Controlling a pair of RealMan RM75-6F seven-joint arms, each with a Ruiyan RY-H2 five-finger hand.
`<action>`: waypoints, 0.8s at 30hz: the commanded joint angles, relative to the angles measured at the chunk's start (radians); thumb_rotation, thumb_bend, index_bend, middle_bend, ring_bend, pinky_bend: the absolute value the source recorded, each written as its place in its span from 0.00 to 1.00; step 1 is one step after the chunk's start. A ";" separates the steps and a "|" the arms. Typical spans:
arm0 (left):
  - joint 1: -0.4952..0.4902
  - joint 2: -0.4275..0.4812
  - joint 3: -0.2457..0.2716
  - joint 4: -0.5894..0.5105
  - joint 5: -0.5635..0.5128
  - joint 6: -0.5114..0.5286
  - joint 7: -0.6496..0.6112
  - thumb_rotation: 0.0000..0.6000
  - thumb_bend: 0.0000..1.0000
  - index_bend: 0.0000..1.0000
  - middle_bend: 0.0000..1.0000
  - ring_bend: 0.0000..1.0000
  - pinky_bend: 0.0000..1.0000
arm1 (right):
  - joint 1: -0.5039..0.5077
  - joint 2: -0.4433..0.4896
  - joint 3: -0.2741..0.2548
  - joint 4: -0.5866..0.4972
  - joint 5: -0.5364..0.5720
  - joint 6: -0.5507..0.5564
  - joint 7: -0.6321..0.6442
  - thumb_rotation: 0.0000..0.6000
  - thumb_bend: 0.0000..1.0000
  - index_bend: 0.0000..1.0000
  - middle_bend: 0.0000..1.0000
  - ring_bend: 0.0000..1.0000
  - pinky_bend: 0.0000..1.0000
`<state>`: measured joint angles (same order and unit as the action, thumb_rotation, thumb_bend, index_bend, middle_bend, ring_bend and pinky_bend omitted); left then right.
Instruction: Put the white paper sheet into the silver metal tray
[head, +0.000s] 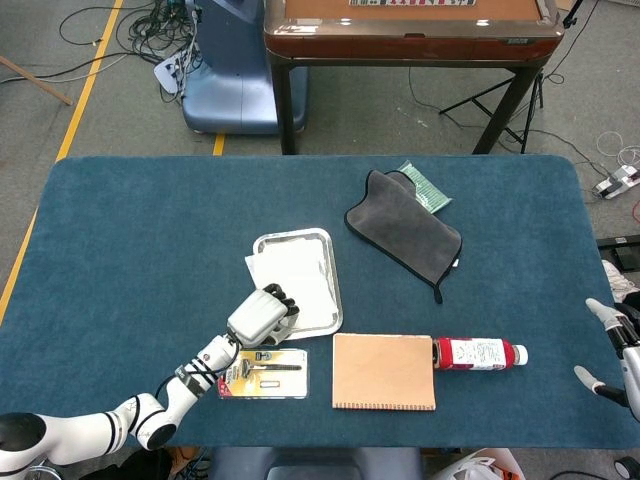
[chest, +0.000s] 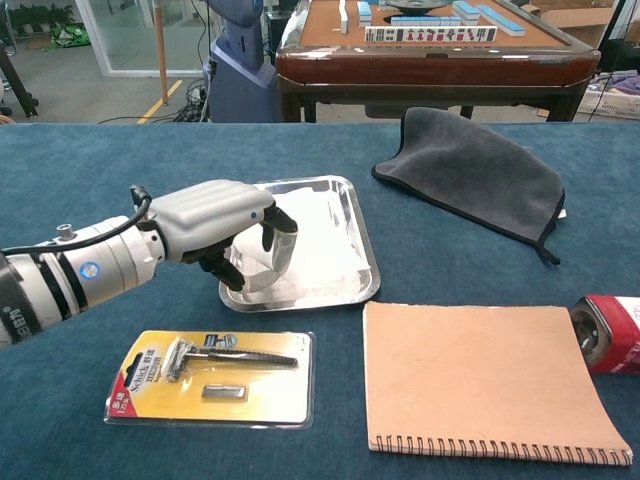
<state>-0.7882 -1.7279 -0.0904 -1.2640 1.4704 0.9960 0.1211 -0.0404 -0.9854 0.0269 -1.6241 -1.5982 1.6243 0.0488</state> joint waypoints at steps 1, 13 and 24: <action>-0.006 0.000 0.006 0.012 0.010 -0.006 -0.001 1.00 0.42 0.61 0.50 0.41 0.26 | 0.000 0.001 0.000 -0.003 0.000 0.000 -0.003 1.00 0.09 0.17 0.24 0.14 0.20; -0.023 0.013 0.028 0.038 0.059 -0.008 -0.003 1.00 0.42 0.60 0.50 0.41 0.26 | -0.003 0.002 0.000 -0.012 -0.002 0.005 -0.012 1.00 0.09 0.17 0.24 0.14 0.20; -0.035 0.014 0.029 0.059 0.042 -0.041 0.047 1.00 0.41 0.57 0.50 0.40 0.26 | -0.006 0.003 0.002 -0.016 0.004 0.005 -0.015 1.00 0.09 0.17 0.24 0.14 0.20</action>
<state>-0.8225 -1.7140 -0.0616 -1.2071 1.5141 0.9567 0.1650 -0.0465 -0.9826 0.0290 -1.6398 -1.5940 1.6290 0.0334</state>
